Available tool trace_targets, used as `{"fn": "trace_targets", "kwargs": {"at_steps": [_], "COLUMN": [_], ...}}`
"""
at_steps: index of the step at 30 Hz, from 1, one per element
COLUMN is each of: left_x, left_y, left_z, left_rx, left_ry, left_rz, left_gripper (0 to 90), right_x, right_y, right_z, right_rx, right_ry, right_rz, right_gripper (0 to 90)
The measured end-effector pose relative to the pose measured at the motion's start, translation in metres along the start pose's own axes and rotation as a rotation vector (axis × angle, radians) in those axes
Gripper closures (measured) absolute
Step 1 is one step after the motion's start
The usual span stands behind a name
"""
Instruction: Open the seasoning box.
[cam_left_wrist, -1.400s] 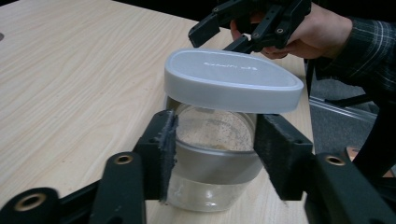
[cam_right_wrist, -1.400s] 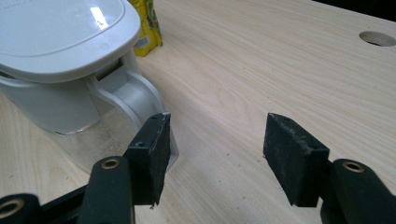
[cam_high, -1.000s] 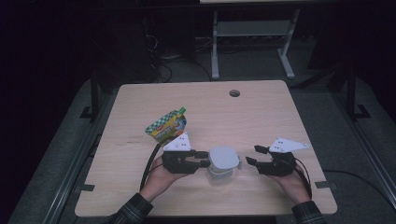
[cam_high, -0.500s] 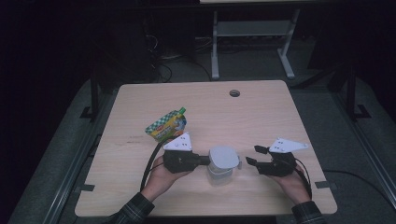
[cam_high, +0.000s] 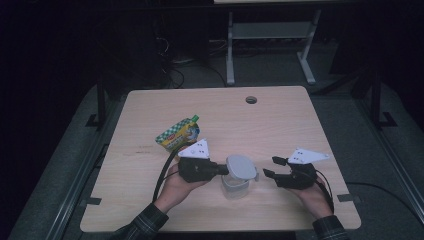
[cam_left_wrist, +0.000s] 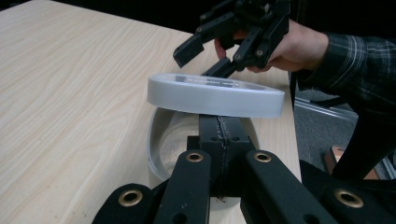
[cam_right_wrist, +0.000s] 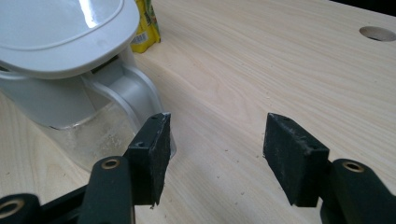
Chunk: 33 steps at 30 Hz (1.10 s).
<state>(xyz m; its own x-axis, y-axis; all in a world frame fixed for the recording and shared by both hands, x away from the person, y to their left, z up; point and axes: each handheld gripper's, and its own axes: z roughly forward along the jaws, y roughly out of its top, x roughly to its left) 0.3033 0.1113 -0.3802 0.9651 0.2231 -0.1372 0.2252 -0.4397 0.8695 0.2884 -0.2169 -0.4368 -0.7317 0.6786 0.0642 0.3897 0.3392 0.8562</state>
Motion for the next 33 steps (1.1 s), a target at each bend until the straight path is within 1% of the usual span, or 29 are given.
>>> {"fn": "trace_targets", "kwargs": {"at_steps": [3,8,9,14,15,19,27,32,33], "left_x": [0.0,0.001,0.001,0.003,0.002,0.002,0.004,0.005,0.005], "left_y": [0.002,0.007,0.008,0.014,0.015,0.02,0.029,0.034,0.035], "left_z": [0.001,0.003,0.003,0.004,0.005,0.007,0.011,0.015,0.016], "left_rx": [-0.011,-0.003,-0.005,-0.01,-0.009,-0.007,-0.027,-0.03,-0.034], "left_ry": [-0.01,-0.014,-0.016,-0.02,-0.022,-0.027,-0.034,-0.039,-0.039], "left_rz": [-0.011,-0.002,-0.006,0.005,0.0,0.016,0.023,0.04,0.033], "left_gripper": [90.0,90.0,90.0,90.0,90.0,90.0,90.0,90.0,90.0], "right_x": [0.0,-0.001,-0.001,-0.002,-0.002,-0.003,-0.003,-0.004,-0.004], "right_y": [-0.001,-0.003,-0.003,-0.004,-0.005,-0.008,-0.01,-0.011,-0.011], "right_z": [0.0,-0.001,-0.001,-0.002,-0.002,-0.003,-0.003,-0.003,-0.003], "right_rx": [0.003,0.003,0.002,0.007,0.008,0.015,0.016,0.015,0.016], "right_ry": [0.006,0.005,0.006,0.008,0.009,0.01,0.005,0.002,0.004], "right_rz": [-0.003,0.007,0.007,0.006,0.007,0.009,0.013,0.01,0.012], "right_gripper": [41.0,41.0,41.0,40.9,40.9,40.7,40.7,40.7,40.7]}}
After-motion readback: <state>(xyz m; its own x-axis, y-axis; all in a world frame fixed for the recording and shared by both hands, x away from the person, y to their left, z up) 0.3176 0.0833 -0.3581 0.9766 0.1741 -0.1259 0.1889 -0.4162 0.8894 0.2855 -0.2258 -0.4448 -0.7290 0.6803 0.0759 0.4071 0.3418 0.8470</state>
